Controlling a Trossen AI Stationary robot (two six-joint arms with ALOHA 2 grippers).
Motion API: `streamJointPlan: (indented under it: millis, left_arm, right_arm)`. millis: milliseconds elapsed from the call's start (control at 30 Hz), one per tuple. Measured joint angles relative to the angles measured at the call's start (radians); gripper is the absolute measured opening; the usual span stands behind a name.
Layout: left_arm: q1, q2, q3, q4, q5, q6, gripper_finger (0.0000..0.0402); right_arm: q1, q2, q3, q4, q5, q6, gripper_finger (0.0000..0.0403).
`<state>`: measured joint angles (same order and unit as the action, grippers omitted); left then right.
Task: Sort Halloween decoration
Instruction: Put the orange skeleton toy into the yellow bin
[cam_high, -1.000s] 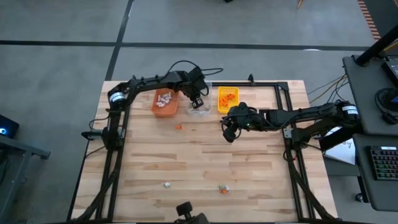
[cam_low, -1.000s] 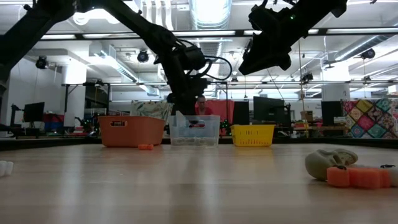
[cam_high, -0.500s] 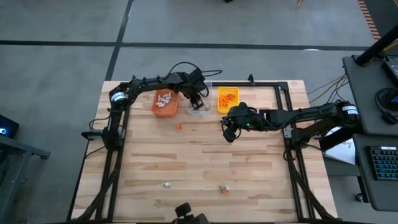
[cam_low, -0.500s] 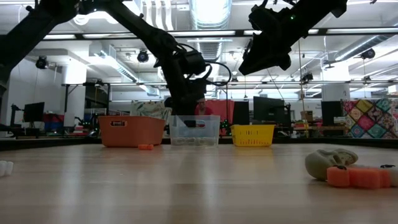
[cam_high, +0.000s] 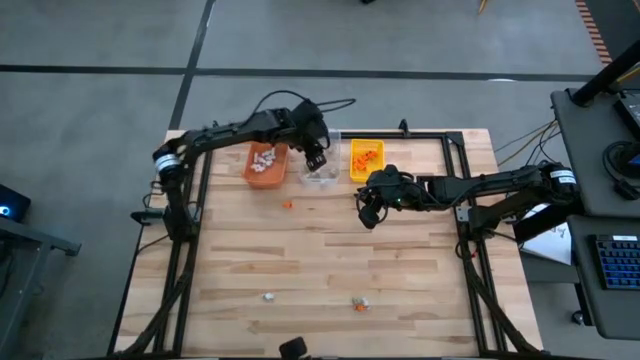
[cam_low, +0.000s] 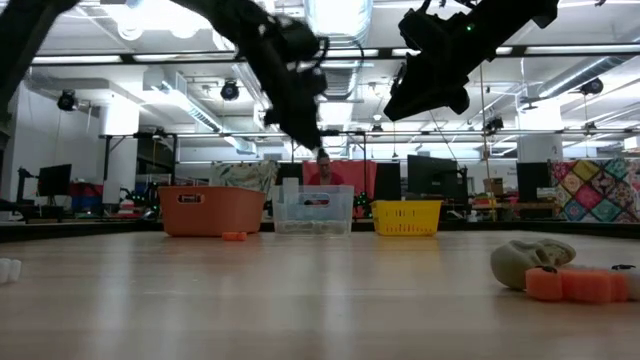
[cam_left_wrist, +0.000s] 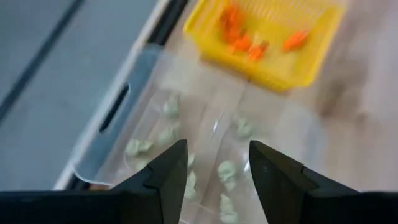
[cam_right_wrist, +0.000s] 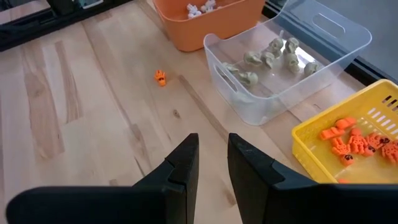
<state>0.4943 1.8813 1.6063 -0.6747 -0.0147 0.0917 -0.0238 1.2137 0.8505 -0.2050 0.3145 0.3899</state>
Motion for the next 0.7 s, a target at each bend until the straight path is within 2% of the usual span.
streamJointPlan:
  millis: [133, 267, 500, 700]
  left_arm:
    - [-0.037, -0.104, -0.024, 0.002, 0.000, -0.001, 0.0155]
    - [-0.095, -0.222, -0.114, 0.050, 0.000, -0.026, 0.0155]
    - [-0.235, -0.436, -0.393, 0.225, -0.001, -0.120, 0.0155]
    - [-0.363, -0.556, -0.649, 0.401, -0.002, -0.091, 0.0155]
  right_arm:
    - [0.005, 0.000, -0.001, 0.001, 0.000, 0.008, 0.0075]
    - [0.020, 0.000, -0.005, 0.001, 0.000, 0.008, 0.0075]
    - [0.039, 0.000, -0.011, 0.014, 0.001, 0.008, 0.0075]
    - [0.039, 0.015, -0.020, 0.078, 0.001, 0.006, 0.0075]
